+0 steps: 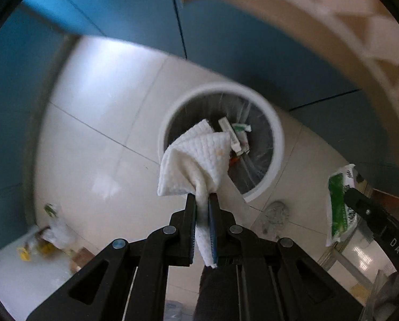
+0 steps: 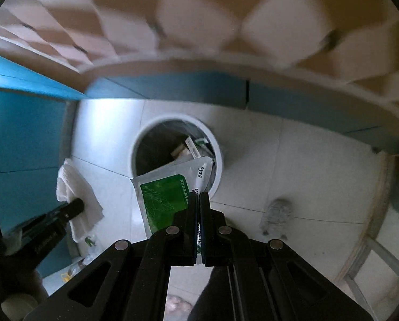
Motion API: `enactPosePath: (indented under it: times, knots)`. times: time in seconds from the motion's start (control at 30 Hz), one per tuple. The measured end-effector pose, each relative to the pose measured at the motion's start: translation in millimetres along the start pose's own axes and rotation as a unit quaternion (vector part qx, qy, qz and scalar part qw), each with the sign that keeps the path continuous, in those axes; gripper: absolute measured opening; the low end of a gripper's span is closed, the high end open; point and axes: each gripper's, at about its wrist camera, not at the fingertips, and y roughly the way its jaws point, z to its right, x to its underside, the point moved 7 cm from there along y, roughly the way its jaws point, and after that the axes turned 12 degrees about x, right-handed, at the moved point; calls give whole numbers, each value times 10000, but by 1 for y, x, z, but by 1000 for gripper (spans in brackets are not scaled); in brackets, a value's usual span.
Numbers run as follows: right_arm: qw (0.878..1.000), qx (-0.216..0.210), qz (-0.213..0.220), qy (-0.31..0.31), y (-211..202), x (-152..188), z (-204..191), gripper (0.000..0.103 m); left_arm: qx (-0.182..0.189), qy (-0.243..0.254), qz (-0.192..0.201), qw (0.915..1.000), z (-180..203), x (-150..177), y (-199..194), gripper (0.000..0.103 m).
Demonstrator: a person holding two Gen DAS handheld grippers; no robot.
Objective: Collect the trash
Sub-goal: 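Lower the tissue and sachet over the trash bin and open both tools, then raise both tools back toward the counter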
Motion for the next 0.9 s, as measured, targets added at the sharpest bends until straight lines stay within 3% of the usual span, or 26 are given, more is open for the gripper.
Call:
enactPosePath:
  times: [0.13,0.3,0.37,0.43,0.5,0.6,0.63,0.67,0.7,0.77,0.83,0.9]
  knots:
    - [9997,-126,-172,70,59,-3,-14,1,255,-188,-150,9994,-20,-6,45,7]
    - [9993,-169,-318,36,118,-7,-34,1,520,-294,-158,9981,-29,-15,67,13]
    - [9991,-149,-388,4,134,-10,-35,2,601,-361,-121,9975,-35,-17,68,26]
    - [9989,-127,-443,-26,145,-14,-37,5,550,-398,-15,9977,-41,-21,66,72]
    - [9986,-80,-513,-36,154,-17,-38,7,486,-461,110,9977,-48,-22,62,89]
    - [9982,-50,-586,-116,159,-20,-41,18,391,-564,154,9975,-56,-19,56,92]
    - [9981,-37,-605,-144,160,-20,-42,27,333,-569,174,9977,-59,-17,53,98]
    - [9980,6,-602,-174,159,-20,-42,42,292,-567,199,9978,-61,-15,48,99]
    - [9981,23,-580,-198,158,-20,-43,50,260,-571,236,9978,-62,-14,44,100]
    - [9983,-2,-540,-231,153,-18,-43,77,148,-546,322,9979,-65,-13,35,100]
    - [9981,137,-507,-334,147,-15,-43,92,100,-531,451,9975,-65,-9,21,100]
    - [9979,228,-406,-450,136,-13,-42,97,-74,-482,572,9972,-66,-5,6,100]
